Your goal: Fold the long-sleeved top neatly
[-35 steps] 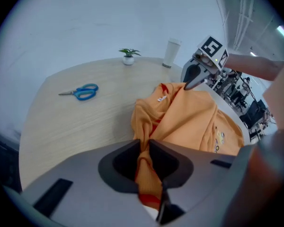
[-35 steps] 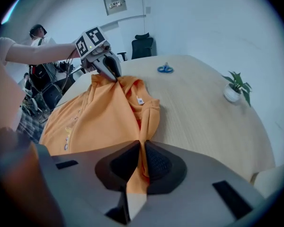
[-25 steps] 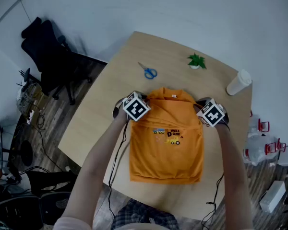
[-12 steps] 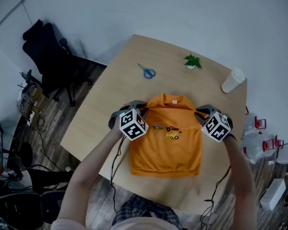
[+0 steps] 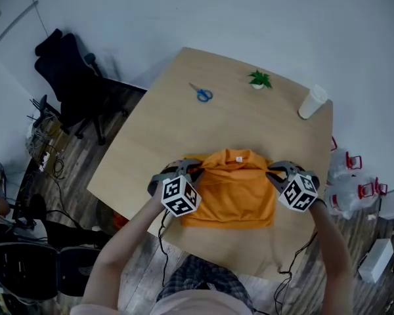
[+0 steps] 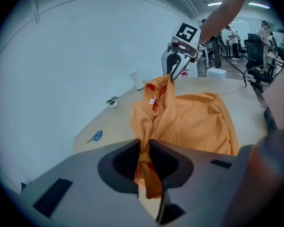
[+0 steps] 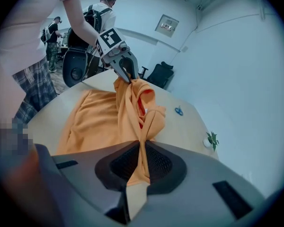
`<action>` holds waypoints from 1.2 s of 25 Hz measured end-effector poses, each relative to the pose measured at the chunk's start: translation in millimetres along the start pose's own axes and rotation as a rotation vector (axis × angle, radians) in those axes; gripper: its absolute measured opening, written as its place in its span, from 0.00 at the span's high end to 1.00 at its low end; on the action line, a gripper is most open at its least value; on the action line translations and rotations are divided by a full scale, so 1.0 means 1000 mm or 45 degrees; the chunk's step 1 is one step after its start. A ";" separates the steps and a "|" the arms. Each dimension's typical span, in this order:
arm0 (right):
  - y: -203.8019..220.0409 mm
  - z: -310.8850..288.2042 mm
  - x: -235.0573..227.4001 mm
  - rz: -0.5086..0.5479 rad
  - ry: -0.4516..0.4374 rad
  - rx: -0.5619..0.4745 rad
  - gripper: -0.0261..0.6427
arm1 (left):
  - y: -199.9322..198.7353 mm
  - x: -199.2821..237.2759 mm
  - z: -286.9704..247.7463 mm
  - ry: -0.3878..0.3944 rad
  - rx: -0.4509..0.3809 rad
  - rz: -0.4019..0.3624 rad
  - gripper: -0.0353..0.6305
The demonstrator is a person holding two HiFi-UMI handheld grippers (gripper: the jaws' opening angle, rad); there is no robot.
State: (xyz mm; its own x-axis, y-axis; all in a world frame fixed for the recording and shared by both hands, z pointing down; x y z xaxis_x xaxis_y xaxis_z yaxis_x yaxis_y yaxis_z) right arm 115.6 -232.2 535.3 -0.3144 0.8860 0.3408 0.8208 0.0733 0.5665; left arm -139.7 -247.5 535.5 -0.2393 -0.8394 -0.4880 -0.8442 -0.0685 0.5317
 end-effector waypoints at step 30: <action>0.052 0.012 0.151 -0.313 -0.188 0.124 0.71 | 0.032 -0.134 0.028 0.321 0.041 0.172 0.59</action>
State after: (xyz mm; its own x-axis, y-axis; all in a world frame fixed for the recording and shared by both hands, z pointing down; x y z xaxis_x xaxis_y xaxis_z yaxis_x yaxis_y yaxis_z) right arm 115.9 -89.3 607.2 -0.4423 0.8928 0.0855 0.7727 0.3310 0.5417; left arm -147.8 -122.2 598.1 -0.2270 -0.9476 -0.2248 -0.8287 0.0667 0.5557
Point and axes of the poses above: the fingertips, and each gripper's own axes: z backward along the fingers, x to its left, y out of its underside, the point moved 6 cm from there along z, backward along the fingers, and after that the axes turned 5 degrees about -z, right-handed, at the moved point
